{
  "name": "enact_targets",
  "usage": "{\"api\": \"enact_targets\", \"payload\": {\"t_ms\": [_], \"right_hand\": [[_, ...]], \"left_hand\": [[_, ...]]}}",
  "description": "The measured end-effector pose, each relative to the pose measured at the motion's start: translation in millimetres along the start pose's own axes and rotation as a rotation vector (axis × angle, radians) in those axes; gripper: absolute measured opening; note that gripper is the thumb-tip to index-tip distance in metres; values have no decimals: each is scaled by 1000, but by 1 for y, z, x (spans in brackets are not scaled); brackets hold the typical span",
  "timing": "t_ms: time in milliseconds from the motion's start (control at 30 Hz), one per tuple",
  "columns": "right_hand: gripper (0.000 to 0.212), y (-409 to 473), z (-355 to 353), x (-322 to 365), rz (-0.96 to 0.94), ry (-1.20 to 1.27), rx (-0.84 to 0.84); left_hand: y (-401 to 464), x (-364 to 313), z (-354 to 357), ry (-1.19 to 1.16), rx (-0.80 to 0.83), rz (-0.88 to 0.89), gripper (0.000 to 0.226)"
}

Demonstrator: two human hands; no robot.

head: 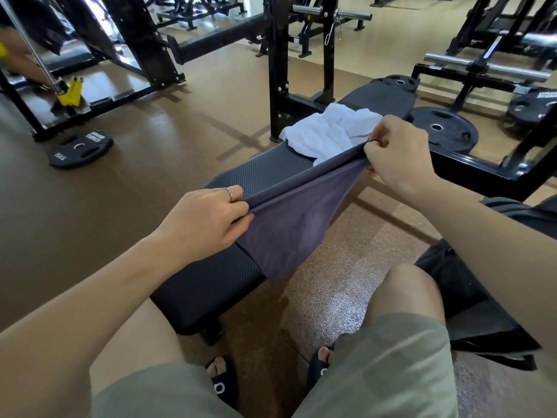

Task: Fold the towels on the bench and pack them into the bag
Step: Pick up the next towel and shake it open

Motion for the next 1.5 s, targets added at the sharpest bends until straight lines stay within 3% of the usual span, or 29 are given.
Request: {"api": "enact_targets", "payload": {"t_ms": [233,367,500,633,933,1000,1100,1133,1200,1300,1500], "right_hand": [[10,2,-1,-2,107,58,9],[12,4,-5,-4,201,103,18],[15,6,-9,-7,250,109,12],[15,5,-9,-11,277,110,19],[15,4,-9,-29,260,9,53],[17,2,-5,-32,222,-129,143],[43,-15,0,-15,-16,-424,295],[49,-23,1,-3,-125,-386,298],[50,-44,-1,30,-258,-60,354],[47,-73,-3,68,-235,412,584],[27,-84,2,76,-153,604,509]], "left_hand": [[11,12,-13,-167,-137,-358,18],[18,19,-19,-209,-112,-250,4],[19,19,-23,-206,-17,-111,21],[24,11,-31,-88,-56,-7,33],[31,8,-41,-226,-131,-183,28],[35,3,-41,-274,-145,-216,23],[42,-7,-42,-360,-146,-231,11],[46,-10,-42,-386,-144,-225,8],[53,-17,-43,-423,-134,-212,6],[63,-25,-46,-478,-106,-230,7],[68,-31,-62,-653,-7,-341,14]]}}
Point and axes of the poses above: each hand's wrist, its own y-axis towards the middle knuckle, its own z-axis out of the palm, x = y × z, the point moved 1 cm from there along y, towards the middle knuckle, and after that the axes turned 11 degrees about -x, right-handed, at the moved point
